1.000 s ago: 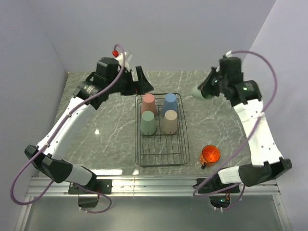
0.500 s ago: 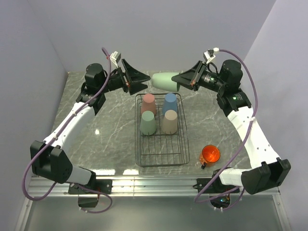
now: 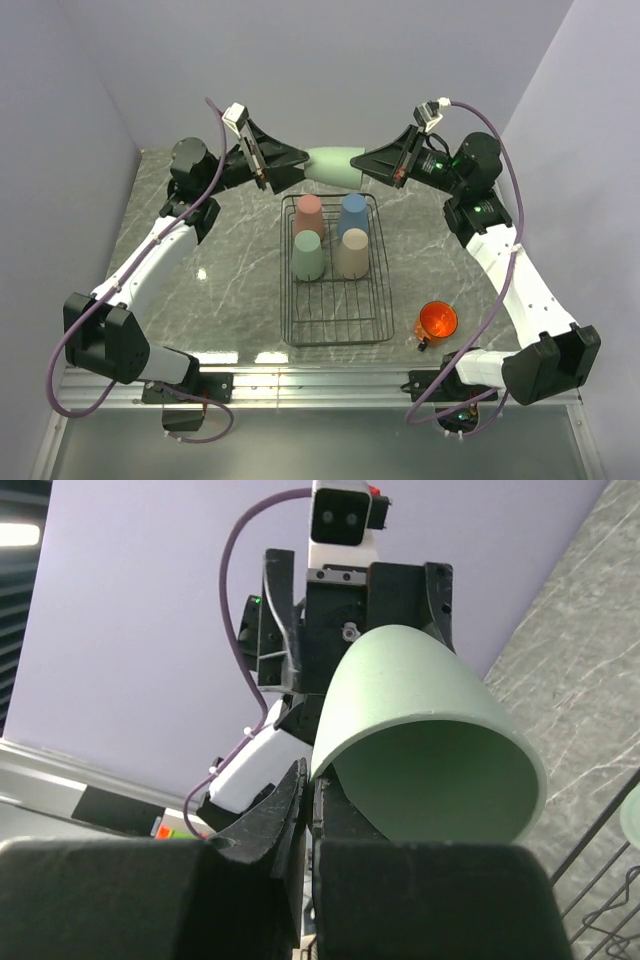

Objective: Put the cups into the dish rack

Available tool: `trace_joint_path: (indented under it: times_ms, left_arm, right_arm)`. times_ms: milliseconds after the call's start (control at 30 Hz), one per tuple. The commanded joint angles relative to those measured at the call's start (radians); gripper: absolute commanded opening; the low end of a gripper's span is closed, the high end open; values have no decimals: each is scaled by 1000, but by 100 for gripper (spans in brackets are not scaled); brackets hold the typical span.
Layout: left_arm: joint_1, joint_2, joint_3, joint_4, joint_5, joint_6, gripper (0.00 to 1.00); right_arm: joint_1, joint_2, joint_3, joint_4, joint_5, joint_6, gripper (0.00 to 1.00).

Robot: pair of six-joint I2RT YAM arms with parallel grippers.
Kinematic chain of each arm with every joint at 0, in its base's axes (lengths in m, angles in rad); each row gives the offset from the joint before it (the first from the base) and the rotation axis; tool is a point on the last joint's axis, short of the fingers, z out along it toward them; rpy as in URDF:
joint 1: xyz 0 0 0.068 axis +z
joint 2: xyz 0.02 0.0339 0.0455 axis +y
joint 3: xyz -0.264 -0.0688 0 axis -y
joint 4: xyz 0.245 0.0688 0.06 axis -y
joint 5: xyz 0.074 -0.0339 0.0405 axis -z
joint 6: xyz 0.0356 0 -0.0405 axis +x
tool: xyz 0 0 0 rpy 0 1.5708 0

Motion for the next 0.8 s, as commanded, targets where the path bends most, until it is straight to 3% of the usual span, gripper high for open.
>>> trace_joint_path:
  times_ms: [0,133,533,567,633,733,767]
  left_arm:
    - [-1,-8,34,85,23,-23,98]
    - [-10,4,81,-5,34,42,94]
    - [-33,24,109,-33,43,68,76]
    - [-33,26,110,-33,46,68,68]
    - [-33,27,114,-32,50,69,65]
    - [-33,24,115,-33,54,77,43]
    - [-33,26,115,-36,56,79,29]
  right_arm:
    - [13,-30,-15,104,-13,21,0]
    - [17,-24,-49,138,4,24,0]
    - [41,-5,-74,125,41,-2,0]
    - [43,-2,-72,116,45,-11,0]
    - [46,-2,-70,106,47,-19,0]
    - [49,-1,-72,93,53,-30,0]
    - [49,-1,-72,86,56,-42,0]
